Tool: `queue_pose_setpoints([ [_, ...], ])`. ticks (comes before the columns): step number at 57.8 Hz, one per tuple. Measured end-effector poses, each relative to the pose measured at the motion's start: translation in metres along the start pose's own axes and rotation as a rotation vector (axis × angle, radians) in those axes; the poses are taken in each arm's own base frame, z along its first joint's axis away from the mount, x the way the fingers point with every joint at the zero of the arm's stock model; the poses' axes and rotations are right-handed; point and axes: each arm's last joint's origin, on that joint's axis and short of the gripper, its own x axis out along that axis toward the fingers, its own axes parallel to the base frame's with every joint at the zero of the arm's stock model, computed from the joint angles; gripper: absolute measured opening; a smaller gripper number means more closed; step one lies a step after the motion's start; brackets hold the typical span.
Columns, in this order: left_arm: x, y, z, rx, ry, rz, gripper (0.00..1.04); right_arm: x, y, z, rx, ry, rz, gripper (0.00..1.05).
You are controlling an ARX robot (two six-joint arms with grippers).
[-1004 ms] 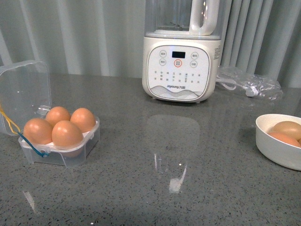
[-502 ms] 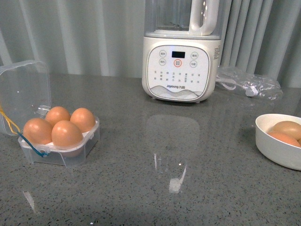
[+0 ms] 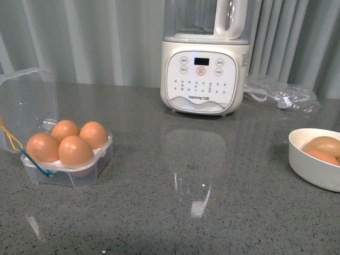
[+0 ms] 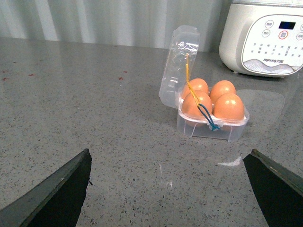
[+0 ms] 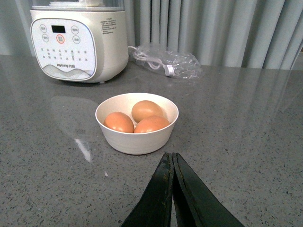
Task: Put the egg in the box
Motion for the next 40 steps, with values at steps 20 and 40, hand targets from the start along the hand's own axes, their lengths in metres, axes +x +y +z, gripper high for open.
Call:
queue_pose_setpoints([
  [20,0.000,0.000,0.000,0.000,0.000,0.000,0.98,-0.013,0.000,-0.003,0.000,0.004,0.000,0.03],
  [40,0.000,0.000,0.000,0.000,0.000,0.000,0.98,-0.013,0.000,-0.003,0.000,0.006,0.000,0.33],
])
